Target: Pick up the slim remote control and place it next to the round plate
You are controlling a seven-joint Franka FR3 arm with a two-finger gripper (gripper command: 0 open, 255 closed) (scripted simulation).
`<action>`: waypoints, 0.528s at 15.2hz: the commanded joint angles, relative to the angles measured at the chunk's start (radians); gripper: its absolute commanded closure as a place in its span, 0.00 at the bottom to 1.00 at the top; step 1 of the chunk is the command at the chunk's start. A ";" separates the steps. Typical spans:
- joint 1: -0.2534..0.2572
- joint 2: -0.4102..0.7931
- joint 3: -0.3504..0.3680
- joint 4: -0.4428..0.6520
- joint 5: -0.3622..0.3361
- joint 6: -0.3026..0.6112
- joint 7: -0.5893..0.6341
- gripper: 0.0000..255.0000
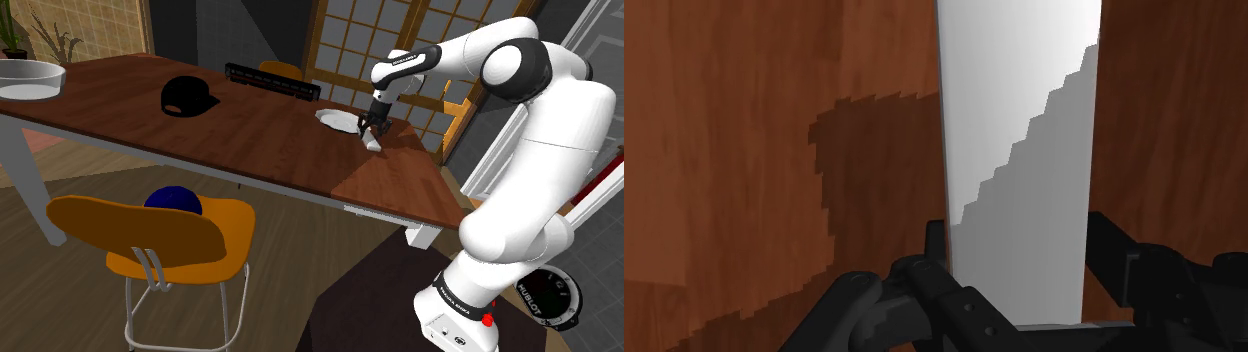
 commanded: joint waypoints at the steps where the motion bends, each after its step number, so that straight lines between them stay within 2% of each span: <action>1: 0.000 0.012 0.000 -0.013 0.000 0.026 -0.001 1.00; 8: 0.000 0.031 0.000 -0.035 0.001 0.067 -0.002 1.00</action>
